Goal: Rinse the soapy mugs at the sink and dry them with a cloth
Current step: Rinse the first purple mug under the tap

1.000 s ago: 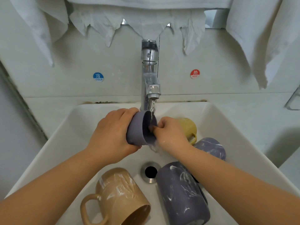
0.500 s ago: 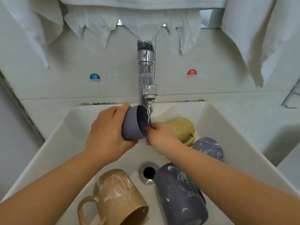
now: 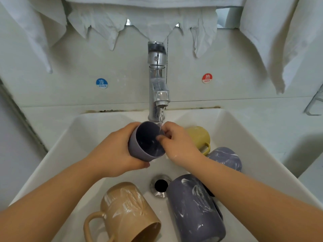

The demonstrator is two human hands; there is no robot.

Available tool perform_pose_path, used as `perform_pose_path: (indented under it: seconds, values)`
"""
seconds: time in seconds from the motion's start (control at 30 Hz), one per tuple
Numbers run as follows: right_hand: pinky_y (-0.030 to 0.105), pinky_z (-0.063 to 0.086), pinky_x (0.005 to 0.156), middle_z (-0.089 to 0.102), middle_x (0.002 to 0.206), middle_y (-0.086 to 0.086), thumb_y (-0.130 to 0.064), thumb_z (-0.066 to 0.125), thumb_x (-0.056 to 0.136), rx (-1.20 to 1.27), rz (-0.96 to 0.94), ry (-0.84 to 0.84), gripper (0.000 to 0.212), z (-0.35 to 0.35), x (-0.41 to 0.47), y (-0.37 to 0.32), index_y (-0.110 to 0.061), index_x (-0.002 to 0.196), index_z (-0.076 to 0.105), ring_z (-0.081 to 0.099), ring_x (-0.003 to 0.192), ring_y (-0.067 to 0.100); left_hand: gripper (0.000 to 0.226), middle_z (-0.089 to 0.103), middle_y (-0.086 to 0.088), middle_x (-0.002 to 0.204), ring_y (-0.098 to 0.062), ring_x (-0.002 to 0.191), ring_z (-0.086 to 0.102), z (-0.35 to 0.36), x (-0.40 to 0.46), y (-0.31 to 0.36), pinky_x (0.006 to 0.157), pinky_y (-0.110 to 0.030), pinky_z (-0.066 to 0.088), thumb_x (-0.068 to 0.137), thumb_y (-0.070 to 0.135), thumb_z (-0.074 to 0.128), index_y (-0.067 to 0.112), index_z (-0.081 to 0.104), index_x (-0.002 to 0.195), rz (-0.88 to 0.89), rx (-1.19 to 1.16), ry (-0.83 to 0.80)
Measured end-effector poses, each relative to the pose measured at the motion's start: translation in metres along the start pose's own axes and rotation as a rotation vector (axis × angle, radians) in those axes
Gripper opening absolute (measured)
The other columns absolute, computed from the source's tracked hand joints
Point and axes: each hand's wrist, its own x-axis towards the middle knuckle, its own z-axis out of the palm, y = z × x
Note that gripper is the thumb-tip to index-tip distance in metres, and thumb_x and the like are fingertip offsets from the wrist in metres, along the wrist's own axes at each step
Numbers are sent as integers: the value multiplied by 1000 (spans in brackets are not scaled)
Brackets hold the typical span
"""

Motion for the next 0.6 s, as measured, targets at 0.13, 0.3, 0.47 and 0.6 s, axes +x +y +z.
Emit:
perform_pose_path:
  seconds: [0.13,0.3,0.47,0.6]
  values:
    - [20,34,47,50,69,-1,-9,64,84,82,209,-132,17,6,0,0,-16,85,50,43,58,11,73,59,26,100,4,93,56,-4,2,5,72,-17,47,53,33,90,48,47,110,63,143,45]
    - [19,27,39,35,55,3,-6,53,87,-39,381,-259,22,5,0,-1,-10,68,42,31,49,15,71,56,20,104,-6,95,54,4,2,3,76,-39,52,52,43,81,41,48,114,85,257,38]
    - [30,34,52,51,63,6,-10,48,91,-46,203,-32,25,6,3,1,-13,66,49,45,59,18,70,52,20,104,-8,97,50,7,7,5,78,-33,50,54,39,81,39,48,116,148,272,92]
    - [21,26,42,39,59,2,-1,52,85,177,374,-177,20,7,0,-6,-14,71,48,29,52,14,76,54,16,110,-12,102,51,6,8,0,81,-36,51,54,47,81,36,49,122,112,300,129]
